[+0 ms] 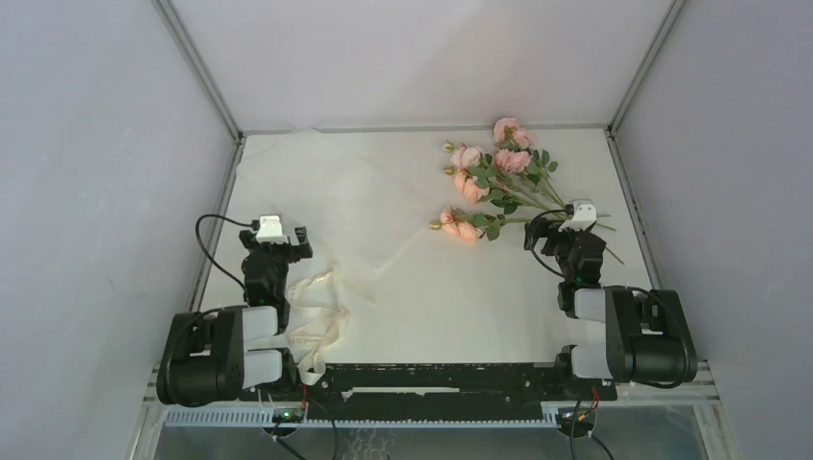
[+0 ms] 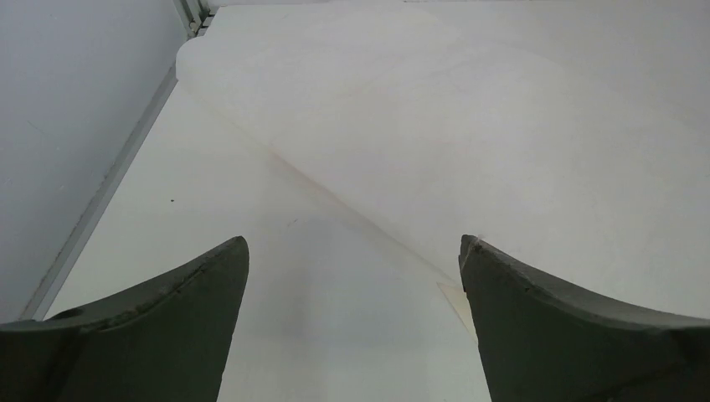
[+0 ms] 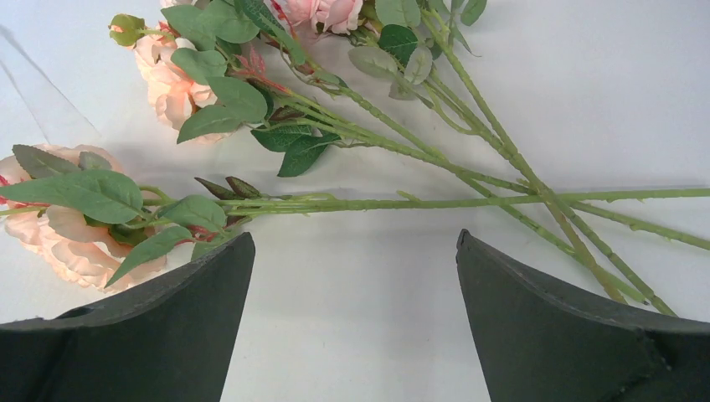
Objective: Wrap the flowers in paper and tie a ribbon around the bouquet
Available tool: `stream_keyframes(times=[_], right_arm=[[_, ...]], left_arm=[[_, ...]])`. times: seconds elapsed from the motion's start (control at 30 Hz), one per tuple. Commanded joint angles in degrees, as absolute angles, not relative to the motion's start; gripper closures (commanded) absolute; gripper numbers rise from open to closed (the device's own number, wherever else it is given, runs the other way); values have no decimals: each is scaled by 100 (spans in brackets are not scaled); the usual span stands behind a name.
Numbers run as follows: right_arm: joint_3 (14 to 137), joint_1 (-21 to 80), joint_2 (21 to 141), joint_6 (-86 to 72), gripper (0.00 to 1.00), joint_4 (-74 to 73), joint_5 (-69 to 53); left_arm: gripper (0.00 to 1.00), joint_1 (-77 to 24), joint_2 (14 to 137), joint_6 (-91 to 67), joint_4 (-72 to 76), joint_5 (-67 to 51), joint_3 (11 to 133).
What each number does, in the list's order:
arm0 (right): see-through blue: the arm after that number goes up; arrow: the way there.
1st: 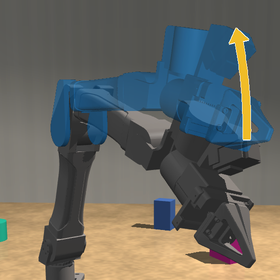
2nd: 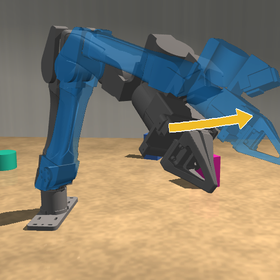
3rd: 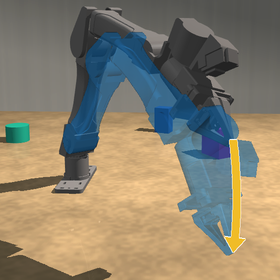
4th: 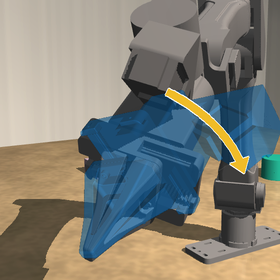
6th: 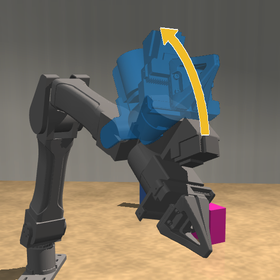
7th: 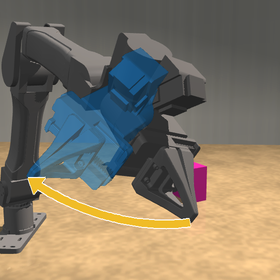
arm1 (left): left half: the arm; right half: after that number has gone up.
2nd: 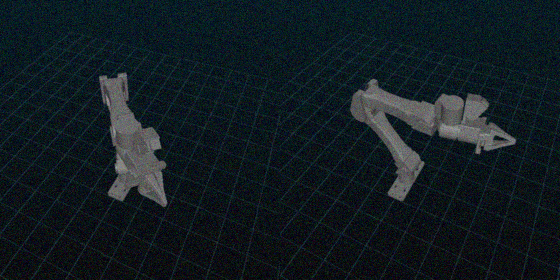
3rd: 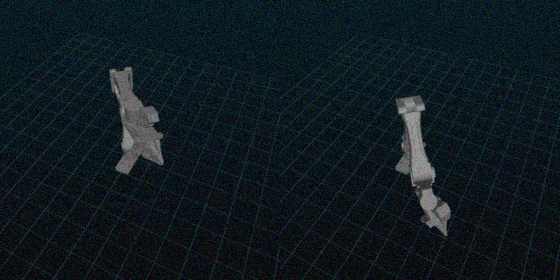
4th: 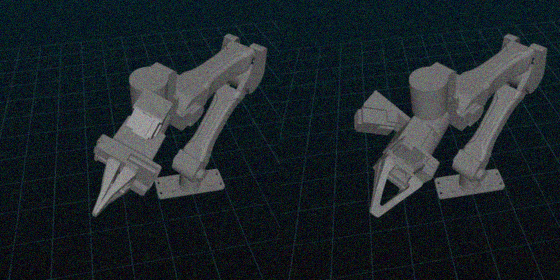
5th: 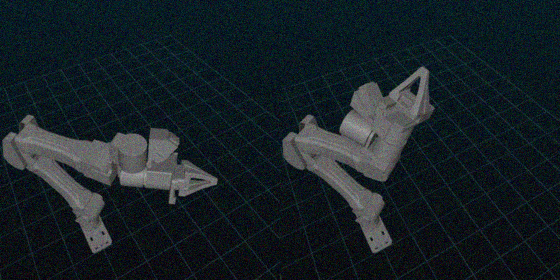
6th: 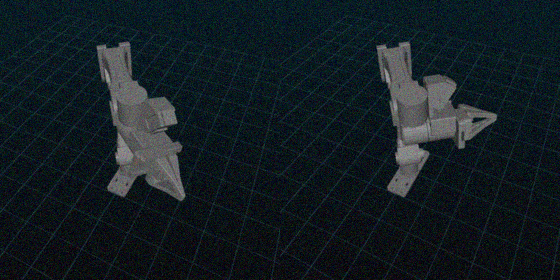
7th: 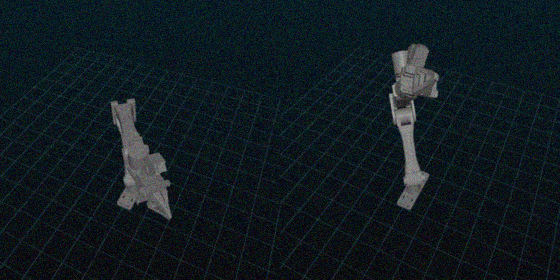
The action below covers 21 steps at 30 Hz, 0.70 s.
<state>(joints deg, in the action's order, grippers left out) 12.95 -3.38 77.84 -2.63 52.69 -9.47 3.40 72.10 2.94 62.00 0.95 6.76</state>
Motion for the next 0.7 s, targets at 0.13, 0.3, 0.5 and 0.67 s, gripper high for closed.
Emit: stream_keyframes(times=[0.13, 0.3, 0.5, 0.67], right_arm=[[1480, -373, 7756, -195, 0, 5430, -948], [2786, -452, 6851, -695, 5, 2755, -896], [4907, -82, 7059, -2421, 39, -480, -2519], [5206, 1784, 7210, -3305, 42, -1036, -2016]], left_arm=[[0, 367, 7173, 228, 6372, 133, 913], [4, 396, 7056, -79, 5486, 781, 1351], [14, 477, 6499, 351, 172, 531, 4391], [23, 147, 6047, 935, -2708, -718, 5545]])
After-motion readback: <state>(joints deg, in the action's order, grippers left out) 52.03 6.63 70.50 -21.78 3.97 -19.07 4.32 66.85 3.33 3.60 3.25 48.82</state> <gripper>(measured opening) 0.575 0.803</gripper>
